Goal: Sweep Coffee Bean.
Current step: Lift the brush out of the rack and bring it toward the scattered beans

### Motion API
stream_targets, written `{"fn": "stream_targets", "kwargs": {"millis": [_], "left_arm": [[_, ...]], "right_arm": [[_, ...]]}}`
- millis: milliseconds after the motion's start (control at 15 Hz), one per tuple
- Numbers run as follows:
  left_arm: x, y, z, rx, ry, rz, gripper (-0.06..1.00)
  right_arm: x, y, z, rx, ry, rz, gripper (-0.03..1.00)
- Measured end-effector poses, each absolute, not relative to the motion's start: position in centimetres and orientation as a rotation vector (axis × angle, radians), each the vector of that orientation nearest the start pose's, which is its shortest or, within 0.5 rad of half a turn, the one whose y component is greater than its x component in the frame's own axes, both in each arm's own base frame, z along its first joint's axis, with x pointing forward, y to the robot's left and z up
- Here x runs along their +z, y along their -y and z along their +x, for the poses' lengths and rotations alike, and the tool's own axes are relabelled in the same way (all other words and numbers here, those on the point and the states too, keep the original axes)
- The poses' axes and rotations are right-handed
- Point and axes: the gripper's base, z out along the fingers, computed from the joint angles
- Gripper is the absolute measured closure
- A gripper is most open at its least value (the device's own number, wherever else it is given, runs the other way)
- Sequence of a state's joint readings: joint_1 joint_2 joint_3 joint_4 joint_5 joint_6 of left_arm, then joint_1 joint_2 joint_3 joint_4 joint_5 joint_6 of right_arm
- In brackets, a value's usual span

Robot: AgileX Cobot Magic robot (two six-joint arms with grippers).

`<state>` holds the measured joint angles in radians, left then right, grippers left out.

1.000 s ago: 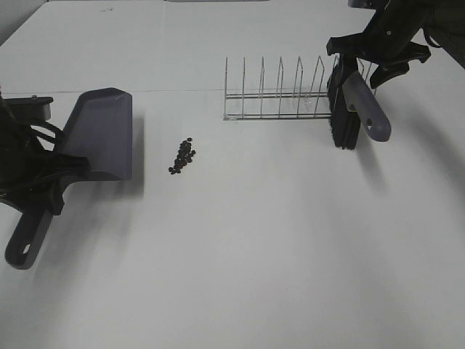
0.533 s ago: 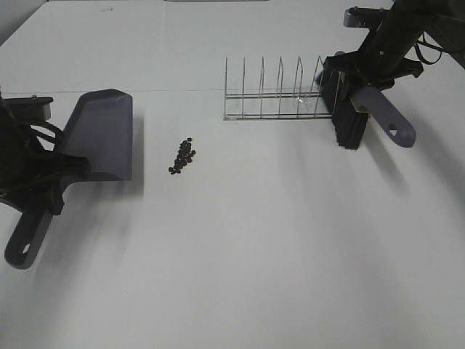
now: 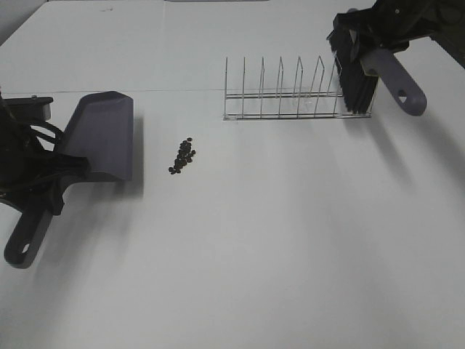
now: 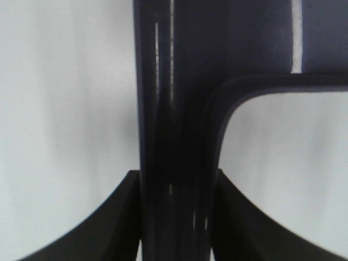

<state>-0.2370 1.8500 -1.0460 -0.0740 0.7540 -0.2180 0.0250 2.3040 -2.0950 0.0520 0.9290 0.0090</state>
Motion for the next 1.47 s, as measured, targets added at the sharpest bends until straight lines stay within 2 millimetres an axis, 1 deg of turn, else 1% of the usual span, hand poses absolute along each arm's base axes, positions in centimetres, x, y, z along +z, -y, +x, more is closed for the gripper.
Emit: {"fn": "stream_targets", "kwargs": {"millis": [67, 133, 200, 333, 400, 533, 600, 733, 867, 1000, 1133, 1267, 1333, 1467], "left_arm": [[14.5, 8.1, 31.7, -0.114, -3.054, -0.048, 0.62], [14.5, 8.1, 31.7, -0.114, -3.054, -0.048, 0.62], [14.5, 8.1, 31.7, -0.114, -3.054, -0.048, 0.62], [14.5, 8.1, 31.7, -0.114, -3.054, -0.048, 0.62], [14.5, 8.1, 31.7, -0.114, -3.054, -0.048, 0.62], [14.5, 8.1, 31.7, -0.109, -3.057, -0.045, 0.62], [14.5, 8.1, 31.7, -0.107, -3.062, -0.043, 0.62], [14.5, 8.1, 31.6, -0.107, -3.063, -0.043, 0.62], [14.5, 8.1, 31.6, -0.106, -3.063, -0.042, 0.62], [14.1, 8.1, 31.7, -0.101, -3.076, -0.043, 0.62], [12.9, 8.5, 31.6, -0.082, -3.111, -0.018, 0.62], [11.6, 9.2, 31.6, -0.071, -3.126, 0.009, 0.62], [10.9, 9.3, 31.7, -0.065, -3.139, 0.007, 0.62], [9.5, 9.3, 31.7, -0.054, -3.169, -0.002, 0.62]], "right_arm": [[23.3, -1.7, 51.0, 0.079, -2.615, 0.008, 0.69], [23.8, -1.7, 50.7, 0.081, -2.621, 0.012, 0.69], [24.8, -1.7, 50.2, 0.078, -2.625, 0.010, 0.69], [26.8, -2.8, 49.2, 0.073, -2.630, -0.026, 0.69], [27.7, -3.7, 48.7, 0.067, -2.628, -0.058, 0.69], [29.2, -6.9, 47.5, 0.027, -2.623, -0.163, 0.69], [29.6, -8.3, 46.8, -0.016, -2.633, -0.208, 0.69], [29.6, -10.8, 45.6, -0.087, -2.684, -0.280, 0.69], [28.6, -12.7, 44.8, -0.116, -2.722, -0.328, 0.69], [27.0, -14.2, 43.9, -0.134, -2.773, -0.362, 0.69], [24.7, -16.3, 42.8, -0.130, -2.811, -0.407, 0.69], [22.6, -18.4, 41.8, -0.107, -2.807, -0.403, 0.69], [21.6, -19.2, 41.3, -0.102, -2.810, -0.401, 0.69], [19.4, -19.8, 41.4, -0.116, -2.840, -0.398, 0.69]]}}
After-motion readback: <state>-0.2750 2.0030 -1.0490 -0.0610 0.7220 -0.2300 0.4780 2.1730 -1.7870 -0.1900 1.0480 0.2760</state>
